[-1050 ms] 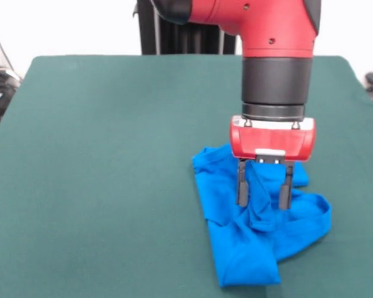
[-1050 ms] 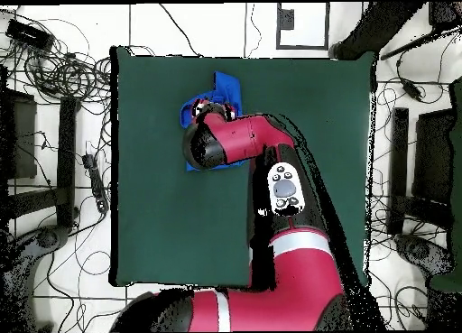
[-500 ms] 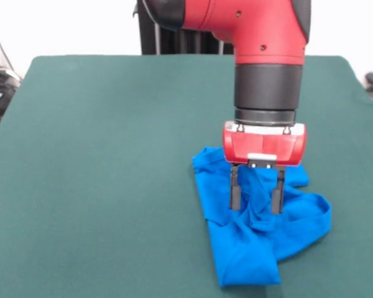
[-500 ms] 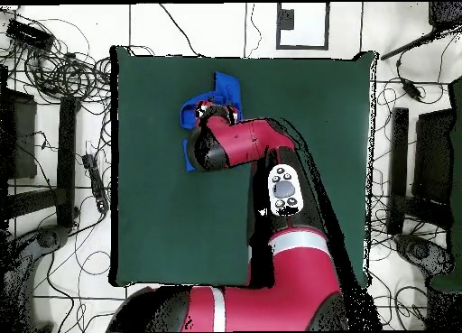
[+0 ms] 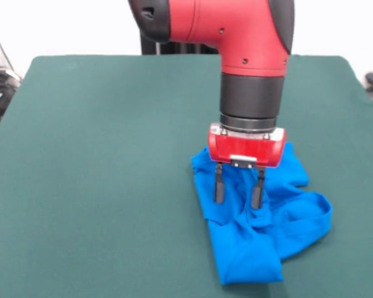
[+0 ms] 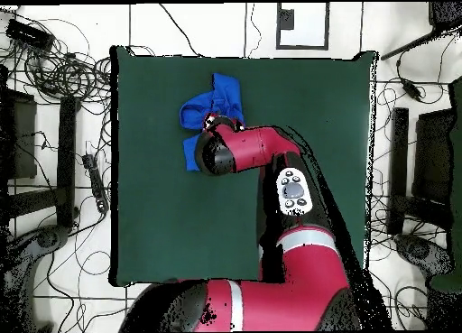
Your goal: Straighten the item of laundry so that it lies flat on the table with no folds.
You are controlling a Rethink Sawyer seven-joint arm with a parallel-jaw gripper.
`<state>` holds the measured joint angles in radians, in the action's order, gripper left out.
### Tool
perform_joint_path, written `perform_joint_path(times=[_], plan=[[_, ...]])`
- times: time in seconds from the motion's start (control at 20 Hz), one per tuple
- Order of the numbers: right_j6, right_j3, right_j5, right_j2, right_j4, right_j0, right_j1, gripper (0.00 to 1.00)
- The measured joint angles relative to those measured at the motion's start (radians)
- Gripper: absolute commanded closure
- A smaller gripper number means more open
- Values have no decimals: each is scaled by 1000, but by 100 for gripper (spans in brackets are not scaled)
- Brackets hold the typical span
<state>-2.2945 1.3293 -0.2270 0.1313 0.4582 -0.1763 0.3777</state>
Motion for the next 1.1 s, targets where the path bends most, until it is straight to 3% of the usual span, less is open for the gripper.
perform_joint_path(times=[1.1], plan=[[0, 33, -20, 62, -2, -62, 3, 0]])
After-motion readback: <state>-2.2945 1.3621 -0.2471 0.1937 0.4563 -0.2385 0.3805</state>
